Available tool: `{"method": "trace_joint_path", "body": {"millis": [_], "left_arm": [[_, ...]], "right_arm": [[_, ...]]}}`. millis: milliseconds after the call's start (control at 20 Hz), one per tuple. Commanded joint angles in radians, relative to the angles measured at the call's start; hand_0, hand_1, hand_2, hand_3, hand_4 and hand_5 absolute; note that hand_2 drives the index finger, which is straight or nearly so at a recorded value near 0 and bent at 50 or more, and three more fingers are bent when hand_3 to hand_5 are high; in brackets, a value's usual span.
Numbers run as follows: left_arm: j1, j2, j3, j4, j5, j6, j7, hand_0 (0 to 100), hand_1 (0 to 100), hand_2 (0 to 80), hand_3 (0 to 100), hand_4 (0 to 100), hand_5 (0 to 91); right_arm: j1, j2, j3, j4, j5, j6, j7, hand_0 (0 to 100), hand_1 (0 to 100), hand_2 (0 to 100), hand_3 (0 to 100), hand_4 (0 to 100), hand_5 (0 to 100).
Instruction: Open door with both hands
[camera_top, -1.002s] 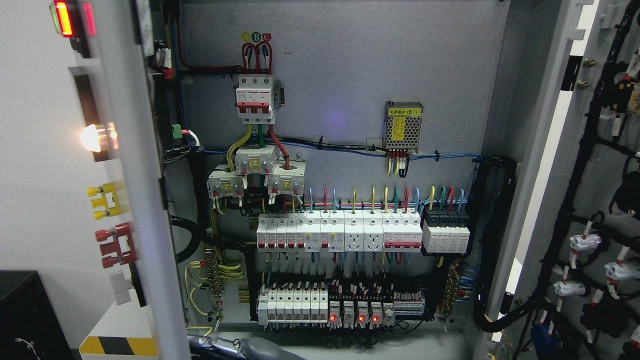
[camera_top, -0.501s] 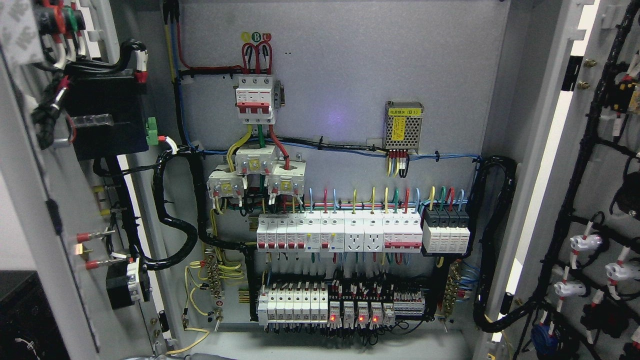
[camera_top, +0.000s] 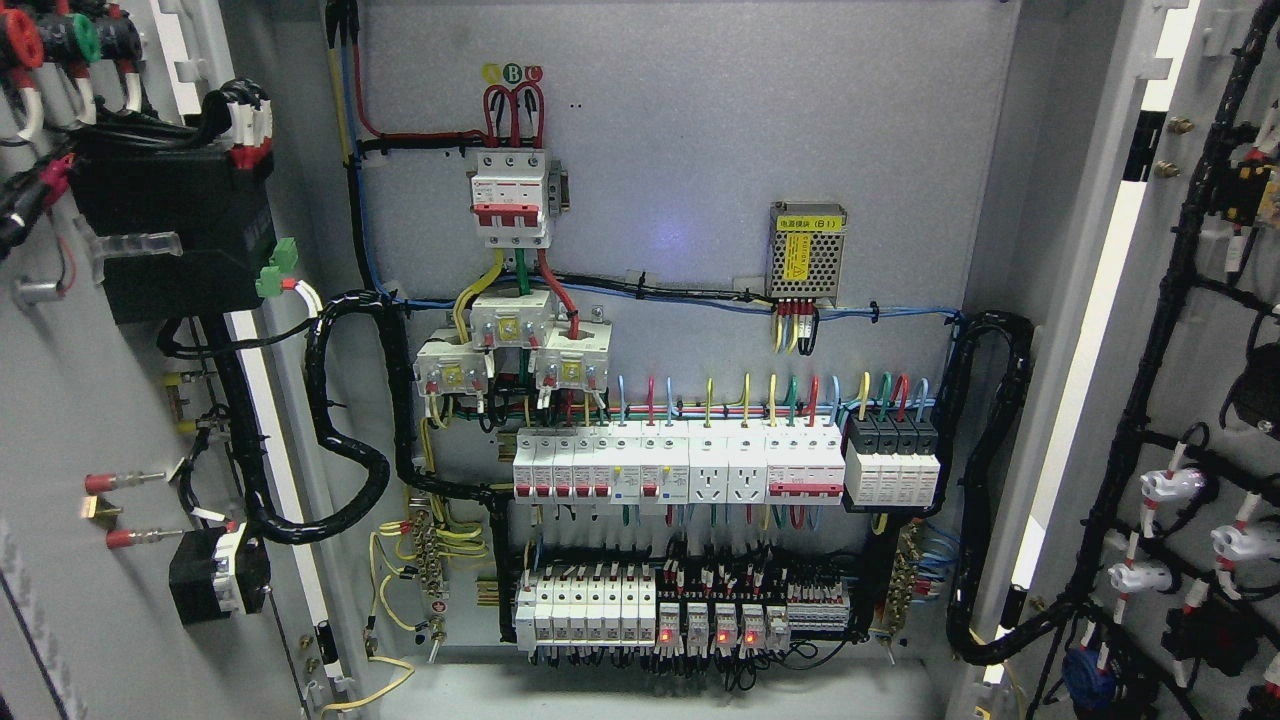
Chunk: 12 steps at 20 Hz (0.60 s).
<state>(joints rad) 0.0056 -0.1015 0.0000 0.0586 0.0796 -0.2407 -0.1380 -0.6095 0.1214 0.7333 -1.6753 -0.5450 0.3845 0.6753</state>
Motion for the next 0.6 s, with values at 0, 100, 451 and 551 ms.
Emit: {"method": "trace_joint_path", "body": {"millis": [0,100,451,551], "left_arm": [[-0.006,-0.003,-0.018,0.0,0.0,0.006,0.0,0,0,0.0,0,0,0.0],[-0.006,-0.003,-0.02,0.0,-0.001,0.006,0.0,0,0,0.0,0,0,0.0],[0.063,0.008,-0.112,-0.145,-0.008,0.008,0.001,0,0,0.0,0,0,0.0],[0.156,0.025,-0.213,-0.353,-0.008,0.009,0.0,0,0,0.0,0,0,0.0]], "right_arm": [[-0.007,0.026,0.023,0.039,0.0,0.001,0.0,0,0,0,0,0,0],[-0.006,0.024,0.003,0.037,0.0,-0.001,0.0,0,0,0,0,0,0],[0.1,-0.072,-0.205,0.019,0.0,-0.009,0.0,0,0,0,0,0,0],[0.151,-0.124,-0.293,0.005,-0.001,-0.018,0.001,0,0,0,0,0,0]]}}
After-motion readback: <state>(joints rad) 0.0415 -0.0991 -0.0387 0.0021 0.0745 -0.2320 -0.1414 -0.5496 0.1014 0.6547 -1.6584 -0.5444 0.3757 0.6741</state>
